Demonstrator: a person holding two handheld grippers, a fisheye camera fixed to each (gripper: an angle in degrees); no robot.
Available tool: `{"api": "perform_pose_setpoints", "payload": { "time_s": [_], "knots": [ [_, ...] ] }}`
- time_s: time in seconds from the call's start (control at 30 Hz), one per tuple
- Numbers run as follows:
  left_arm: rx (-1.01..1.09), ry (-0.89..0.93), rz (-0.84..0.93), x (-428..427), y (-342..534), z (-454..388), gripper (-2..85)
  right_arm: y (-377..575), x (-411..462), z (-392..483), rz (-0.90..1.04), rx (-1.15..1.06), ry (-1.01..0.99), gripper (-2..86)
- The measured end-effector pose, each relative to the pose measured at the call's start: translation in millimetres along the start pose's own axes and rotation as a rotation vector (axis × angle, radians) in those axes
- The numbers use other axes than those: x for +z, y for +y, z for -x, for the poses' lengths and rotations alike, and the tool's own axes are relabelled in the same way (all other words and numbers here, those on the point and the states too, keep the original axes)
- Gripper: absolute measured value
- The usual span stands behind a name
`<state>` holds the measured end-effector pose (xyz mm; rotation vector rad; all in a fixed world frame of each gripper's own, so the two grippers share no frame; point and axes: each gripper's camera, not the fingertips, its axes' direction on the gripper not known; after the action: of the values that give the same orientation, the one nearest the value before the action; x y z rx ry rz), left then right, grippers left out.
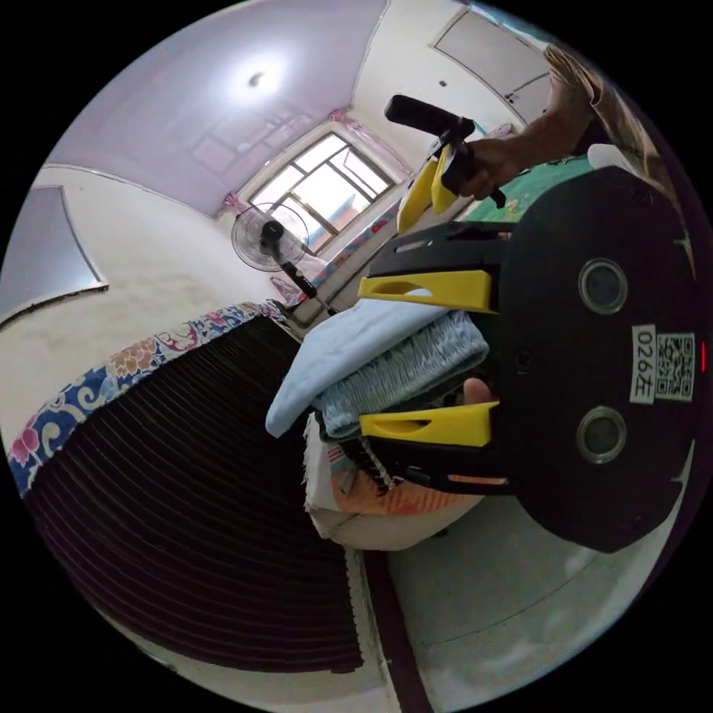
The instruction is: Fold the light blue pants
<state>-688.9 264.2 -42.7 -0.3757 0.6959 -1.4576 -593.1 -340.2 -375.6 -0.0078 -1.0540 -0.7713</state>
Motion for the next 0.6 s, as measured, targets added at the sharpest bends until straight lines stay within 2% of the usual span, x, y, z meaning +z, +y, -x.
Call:
{"api": "perform_pose_setpoints", "payload": {
  "time_s": [0.13,0.2,0.23,0.3,0.37,0.5,0.57,0.6],
  "knots": [
    [-0.101,0.119,-0.071,-23.8,-28.1,24.5,21.0,-39.0,81.5,16.3,0.206,-0.074,0.059,19.0],
    [-0.119,0.128,-0.086,-33.3,-41.5,28.7,22.1,-43.1,106.2,26.0,0.247,-0.180,0.214,17.2],
    [-0.144,0.089,-0.093,-40.6,-49.7,31.1,23.2,-43.7,106.9,26.2,0.252,-0.193,0.221,16.6],
    [-0.176,0.044,-0.156,-60.1,-55.4,35.2,24.2,-44.4,95.7,14.6,0.226,-0.172,0.164,11.4],
    [-0.187,0.080,-0.257,-82.3,-56.6,35.8,22.5,-42.7,85.7,-4.6,0.211,-0.109,0.097,6.5],
    [-0.115,0.223,-0.115,-71.8,-84.2,21.0,17.5,-31.5,81.3,-65.4,0.231,0.069,-0.092,-0.6],
    [-0.069,0.162,0.017,-65.1,-106.3,4.7,9.4,-22.5,79.1,-91.7,0.224,0.168,-0.176,-1.3],
    [-0.061,0.129,0.043,-66.2,-111.5,0.4,8.0,-13.6,72.8,-109.5,0.194,0.250,-0.221,-1.5]
  ]
}}
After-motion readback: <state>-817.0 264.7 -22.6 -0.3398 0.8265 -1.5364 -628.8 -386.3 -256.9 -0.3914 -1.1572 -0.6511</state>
